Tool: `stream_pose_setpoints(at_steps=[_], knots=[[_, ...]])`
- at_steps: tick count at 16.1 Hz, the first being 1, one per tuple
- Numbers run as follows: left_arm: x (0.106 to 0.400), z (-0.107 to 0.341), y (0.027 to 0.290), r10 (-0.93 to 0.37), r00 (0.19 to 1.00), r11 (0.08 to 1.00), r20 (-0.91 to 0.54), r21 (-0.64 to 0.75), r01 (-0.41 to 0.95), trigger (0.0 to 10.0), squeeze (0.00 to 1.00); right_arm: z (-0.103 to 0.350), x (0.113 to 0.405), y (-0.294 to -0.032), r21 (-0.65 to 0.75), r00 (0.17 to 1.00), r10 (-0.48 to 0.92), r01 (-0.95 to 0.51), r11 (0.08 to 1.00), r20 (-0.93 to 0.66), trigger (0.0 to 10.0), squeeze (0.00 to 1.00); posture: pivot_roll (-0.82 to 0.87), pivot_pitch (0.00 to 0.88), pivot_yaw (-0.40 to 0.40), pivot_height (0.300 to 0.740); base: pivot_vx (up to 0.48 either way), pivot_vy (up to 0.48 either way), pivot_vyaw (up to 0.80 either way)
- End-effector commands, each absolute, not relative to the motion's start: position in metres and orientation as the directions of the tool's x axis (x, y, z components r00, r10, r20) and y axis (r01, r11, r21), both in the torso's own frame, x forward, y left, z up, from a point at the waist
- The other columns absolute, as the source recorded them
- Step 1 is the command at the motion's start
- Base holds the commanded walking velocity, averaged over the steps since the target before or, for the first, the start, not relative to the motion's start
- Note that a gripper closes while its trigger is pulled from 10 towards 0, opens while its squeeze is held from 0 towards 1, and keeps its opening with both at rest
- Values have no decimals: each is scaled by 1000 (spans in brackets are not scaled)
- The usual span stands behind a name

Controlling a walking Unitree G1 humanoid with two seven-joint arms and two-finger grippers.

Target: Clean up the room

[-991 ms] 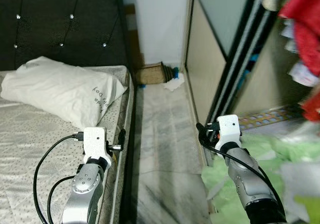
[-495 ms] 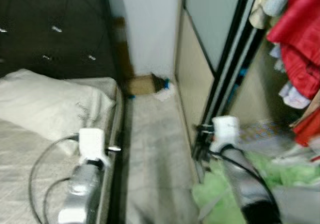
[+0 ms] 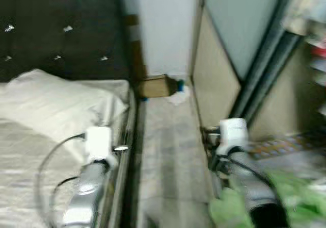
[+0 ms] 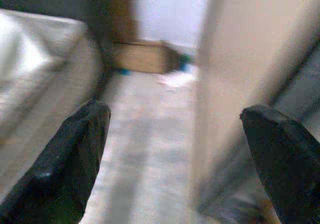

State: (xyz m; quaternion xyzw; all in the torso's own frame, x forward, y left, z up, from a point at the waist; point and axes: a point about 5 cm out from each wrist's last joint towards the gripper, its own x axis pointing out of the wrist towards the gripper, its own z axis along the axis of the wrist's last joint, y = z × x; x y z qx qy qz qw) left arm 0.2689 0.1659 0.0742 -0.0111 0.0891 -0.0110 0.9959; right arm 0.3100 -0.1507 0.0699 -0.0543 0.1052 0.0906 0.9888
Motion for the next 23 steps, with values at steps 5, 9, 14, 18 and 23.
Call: stream_pose_setpoints(at_steps=[5,9,14,18,23], knots=[[272,75,156,-59,984,998,-170,-34,54,10000,0,69,310,-159,-110,962,157,-185,977,-221,10000,0,-115,63,36,740,0,0,0],[272,76,155,-62,985,998,-160,-29,58,10000,0,71,313,-158,-117,962,167,-195,974,-217,10000,0,-114,57,32,740,0,0,778],[273,77,155,-59,986,998,-154,-37,54,10000,0,70,312,-156,-136,960,178,-210,968,-215,10000,0,-113,58,32,740,0,0,291],[273,75,154,-52,986,998,-161,-35,47,10000,0,66,310,-154,-127,958,183,-214,968,-222,10000,0,-112,59,33,740,0,0,800],[276,75,154,-28,987,1000,-156,0,28,10000,0,64,309,-148,-118,955,194,-224,967,-222,10000,0,-108,54,37,740,0,0,800]])
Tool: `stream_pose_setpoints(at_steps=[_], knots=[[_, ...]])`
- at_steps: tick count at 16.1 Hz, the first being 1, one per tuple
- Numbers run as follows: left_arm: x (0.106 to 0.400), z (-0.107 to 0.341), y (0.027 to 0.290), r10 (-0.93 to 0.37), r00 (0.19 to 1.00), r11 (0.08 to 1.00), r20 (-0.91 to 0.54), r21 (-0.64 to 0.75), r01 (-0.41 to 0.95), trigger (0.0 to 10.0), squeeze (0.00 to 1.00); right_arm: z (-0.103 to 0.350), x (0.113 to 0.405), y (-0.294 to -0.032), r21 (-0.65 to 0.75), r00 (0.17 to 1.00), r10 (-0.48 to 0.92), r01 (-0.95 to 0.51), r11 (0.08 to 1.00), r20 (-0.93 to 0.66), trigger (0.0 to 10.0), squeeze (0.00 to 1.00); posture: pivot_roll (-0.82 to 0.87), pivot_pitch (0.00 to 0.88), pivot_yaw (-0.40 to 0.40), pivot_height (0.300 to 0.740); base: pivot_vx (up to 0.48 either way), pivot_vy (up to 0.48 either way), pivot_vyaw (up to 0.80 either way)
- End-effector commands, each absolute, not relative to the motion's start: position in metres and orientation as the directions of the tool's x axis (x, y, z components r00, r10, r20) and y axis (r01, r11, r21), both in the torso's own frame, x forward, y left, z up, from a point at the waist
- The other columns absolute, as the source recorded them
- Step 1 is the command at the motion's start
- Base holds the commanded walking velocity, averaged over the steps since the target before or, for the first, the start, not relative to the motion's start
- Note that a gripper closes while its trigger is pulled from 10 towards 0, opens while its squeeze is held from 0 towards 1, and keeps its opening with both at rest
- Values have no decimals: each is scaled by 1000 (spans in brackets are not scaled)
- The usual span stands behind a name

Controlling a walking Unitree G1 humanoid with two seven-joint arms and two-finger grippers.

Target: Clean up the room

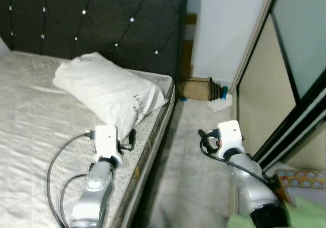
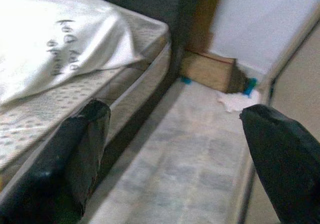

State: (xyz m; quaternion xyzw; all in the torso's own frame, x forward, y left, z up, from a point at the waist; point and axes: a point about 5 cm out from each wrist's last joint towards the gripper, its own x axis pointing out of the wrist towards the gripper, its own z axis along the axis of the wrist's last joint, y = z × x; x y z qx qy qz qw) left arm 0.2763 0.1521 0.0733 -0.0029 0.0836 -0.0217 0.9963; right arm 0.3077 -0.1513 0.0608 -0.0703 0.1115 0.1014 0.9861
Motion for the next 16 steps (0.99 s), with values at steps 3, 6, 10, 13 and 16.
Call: stream_pose_setpoints(at_steps=[3,6,10,13,16], knots=[[278,75,154,-23,987,1000,-158,4,24,10000,0,65,310,-147,-120,956,199,-228,966,-217,10000,0,-110,56,44,740,0,0,800],[279,75,154,-18,988,1000,-157,4,19,10000,0,64,310,-147,-114,953,209,-237,965,-219,10000,0,-115,58,47,740,0,0,467],[279,75,154,-8,988,1000,-151,7,9,10000,0,66,309,-142,-136,948,244,-274,952,-202,10000,0,-117,60,47,740,0,0,317],[279,76,155,10,989,1000,-148,11,-8,10000,0,66,308,-141,-135,945,258,-288,948,-201,10000,0,-116,60,46,740,0,0,800],[279,76,156,21,989,1000,-144,15,-19,10000,0,70,308,-137,-152,941,289,-315,937,-175,10000,0,-118,62,47,740,0,0,800]])
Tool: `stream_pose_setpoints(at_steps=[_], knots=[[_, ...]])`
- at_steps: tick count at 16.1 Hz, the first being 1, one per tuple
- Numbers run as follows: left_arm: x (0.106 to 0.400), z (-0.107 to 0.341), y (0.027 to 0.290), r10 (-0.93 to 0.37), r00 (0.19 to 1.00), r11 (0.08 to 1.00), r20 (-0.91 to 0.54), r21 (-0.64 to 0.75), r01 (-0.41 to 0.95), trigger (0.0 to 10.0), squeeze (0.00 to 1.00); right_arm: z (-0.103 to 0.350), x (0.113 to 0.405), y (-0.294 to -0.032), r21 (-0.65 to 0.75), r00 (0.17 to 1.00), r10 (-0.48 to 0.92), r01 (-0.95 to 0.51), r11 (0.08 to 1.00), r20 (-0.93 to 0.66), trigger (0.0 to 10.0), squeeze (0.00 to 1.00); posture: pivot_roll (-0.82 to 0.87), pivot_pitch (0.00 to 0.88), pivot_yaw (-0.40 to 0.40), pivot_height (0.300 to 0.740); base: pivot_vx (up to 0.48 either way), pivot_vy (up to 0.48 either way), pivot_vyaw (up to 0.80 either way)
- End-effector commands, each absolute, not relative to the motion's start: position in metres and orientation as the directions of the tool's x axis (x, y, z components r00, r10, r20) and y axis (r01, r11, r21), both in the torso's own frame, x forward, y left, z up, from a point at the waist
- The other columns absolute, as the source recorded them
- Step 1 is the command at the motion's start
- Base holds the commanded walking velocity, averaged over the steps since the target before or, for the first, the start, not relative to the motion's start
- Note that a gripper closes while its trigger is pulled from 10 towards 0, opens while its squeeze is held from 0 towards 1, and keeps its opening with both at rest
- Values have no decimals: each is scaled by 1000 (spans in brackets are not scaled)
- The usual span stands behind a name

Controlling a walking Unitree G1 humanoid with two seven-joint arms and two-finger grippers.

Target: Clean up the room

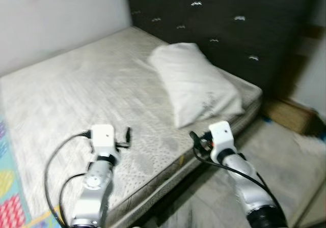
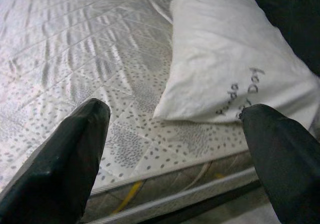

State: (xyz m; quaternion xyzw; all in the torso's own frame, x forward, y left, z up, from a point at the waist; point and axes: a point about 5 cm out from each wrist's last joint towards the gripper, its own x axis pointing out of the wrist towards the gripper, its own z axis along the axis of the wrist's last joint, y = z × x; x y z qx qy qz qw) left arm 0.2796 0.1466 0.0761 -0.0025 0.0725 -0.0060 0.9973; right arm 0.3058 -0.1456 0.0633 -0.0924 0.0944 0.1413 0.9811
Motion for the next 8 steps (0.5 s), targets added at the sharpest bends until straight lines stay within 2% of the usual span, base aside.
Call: stream_pose_setpoints(at_steps=[1,8], knots=[[279,76,156,24,989,1000,-143,16,-22,10000,0,72,308,-136,-153,941,295,-320,935,-168,10000,0,-118,63,47,740,0,0,800],[278,75,161,43,989,999,-144,16,-41,10000,0,75,307,-135,-170,937,313,-337,926,-155,10000,0,-119,71,46,740,0,0,800]])
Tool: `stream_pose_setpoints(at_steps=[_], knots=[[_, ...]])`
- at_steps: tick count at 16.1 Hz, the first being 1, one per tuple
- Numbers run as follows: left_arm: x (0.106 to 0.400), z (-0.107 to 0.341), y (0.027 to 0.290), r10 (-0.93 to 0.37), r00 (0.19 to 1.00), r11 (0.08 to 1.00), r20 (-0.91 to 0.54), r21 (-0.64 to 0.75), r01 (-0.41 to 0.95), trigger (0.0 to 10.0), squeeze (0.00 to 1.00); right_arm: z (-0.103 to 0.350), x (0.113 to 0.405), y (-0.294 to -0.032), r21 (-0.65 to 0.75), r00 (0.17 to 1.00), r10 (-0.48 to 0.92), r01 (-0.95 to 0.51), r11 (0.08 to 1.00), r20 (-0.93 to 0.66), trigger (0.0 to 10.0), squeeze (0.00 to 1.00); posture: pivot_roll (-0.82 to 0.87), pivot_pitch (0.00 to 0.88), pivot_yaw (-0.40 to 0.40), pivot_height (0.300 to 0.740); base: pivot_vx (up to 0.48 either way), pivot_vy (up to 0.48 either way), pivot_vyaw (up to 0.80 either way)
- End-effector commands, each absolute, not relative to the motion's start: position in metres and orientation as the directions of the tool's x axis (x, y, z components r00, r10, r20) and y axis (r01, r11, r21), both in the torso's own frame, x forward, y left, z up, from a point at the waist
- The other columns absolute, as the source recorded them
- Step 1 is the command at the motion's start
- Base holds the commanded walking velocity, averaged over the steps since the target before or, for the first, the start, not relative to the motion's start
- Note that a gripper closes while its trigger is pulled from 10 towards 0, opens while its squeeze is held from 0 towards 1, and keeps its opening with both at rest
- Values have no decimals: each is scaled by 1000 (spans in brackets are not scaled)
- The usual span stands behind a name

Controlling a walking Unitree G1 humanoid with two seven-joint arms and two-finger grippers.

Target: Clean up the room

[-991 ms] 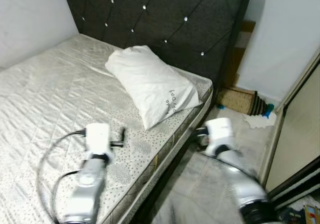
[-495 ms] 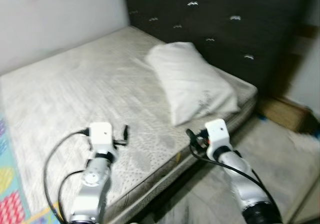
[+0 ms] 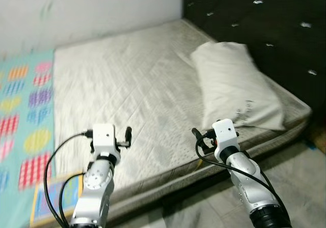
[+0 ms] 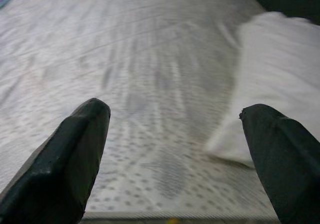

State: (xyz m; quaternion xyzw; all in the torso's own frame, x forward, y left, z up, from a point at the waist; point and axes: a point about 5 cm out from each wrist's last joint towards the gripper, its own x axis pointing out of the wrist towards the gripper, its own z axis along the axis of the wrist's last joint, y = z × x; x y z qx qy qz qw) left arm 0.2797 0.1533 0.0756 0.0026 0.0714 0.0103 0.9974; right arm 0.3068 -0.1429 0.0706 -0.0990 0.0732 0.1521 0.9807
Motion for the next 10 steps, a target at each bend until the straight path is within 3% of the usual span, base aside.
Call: stream_pose_setpoints(at_steps=[1,3,5,10], knots=[[278,75,161,44,988,999,-145,15,-42,10000,0,77,308,-133,-185,935,324,-347,920,-144,10000,0,-119,71,46,740,0,0,800],[279,75,160,46,988,999,-147,3,-47,10000,0,79,308,-130,-177,934,332,-352,919,-131,10000,0,-119,71,46,740,0,0,800],[280,75,157,37,989,999,-146,-13,-40,10000,0,80,308,-131,-151,936,330,-346,926,-122,10000,0,-119,76,45,740,0,0,0],[280,75,155,31,989,999,-148,-22,-34,10000,0,79,307,-132,-147,935,333,-349,926,-124,10000,0,-122,71,44,740,0,410,0]])
